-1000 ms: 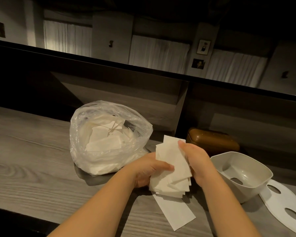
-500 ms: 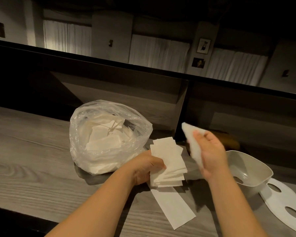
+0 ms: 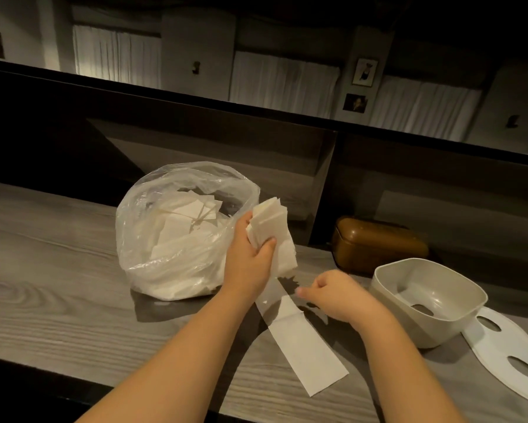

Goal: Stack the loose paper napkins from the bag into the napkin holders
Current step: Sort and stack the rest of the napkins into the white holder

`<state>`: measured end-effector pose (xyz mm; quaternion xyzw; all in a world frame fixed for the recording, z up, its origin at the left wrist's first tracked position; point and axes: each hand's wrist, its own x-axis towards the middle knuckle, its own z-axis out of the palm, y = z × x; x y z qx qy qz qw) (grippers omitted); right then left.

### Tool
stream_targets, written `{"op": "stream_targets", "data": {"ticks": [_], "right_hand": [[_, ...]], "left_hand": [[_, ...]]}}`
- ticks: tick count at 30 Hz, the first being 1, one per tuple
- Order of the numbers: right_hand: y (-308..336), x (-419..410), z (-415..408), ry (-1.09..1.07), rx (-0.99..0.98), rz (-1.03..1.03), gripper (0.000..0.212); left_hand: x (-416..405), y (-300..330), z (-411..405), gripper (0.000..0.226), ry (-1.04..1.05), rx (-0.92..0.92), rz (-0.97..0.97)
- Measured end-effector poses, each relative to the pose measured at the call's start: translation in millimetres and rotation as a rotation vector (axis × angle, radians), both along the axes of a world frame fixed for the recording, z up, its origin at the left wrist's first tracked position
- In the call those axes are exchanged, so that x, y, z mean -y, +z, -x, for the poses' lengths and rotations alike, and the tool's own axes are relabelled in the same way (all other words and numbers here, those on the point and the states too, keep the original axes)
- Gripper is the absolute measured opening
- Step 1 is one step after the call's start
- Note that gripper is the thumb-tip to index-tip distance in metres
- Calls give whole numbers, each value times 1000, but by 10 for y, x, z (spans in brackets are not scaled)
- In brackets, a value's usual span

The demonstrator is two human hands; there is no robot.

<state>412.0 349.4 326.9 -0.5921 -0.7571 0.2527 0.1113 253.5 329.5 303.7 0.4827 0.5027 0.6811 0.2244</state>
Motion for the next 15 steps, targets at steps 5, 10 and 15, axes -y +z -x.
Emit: {"op": "stream_targets", "data": {"ticks": [5,10,15], "right_hand": [[38,25,-48,137,-4,9,20],[49,85,-52,353,7,-65,13],[143,74,-174,267,-187,-184,11]], "left_hand": [[-49,-51,6,46,20,31,-10],[-63,-33,-21,45,11,123,73],[-70,-1,-49,33,-131,388,195]]}}
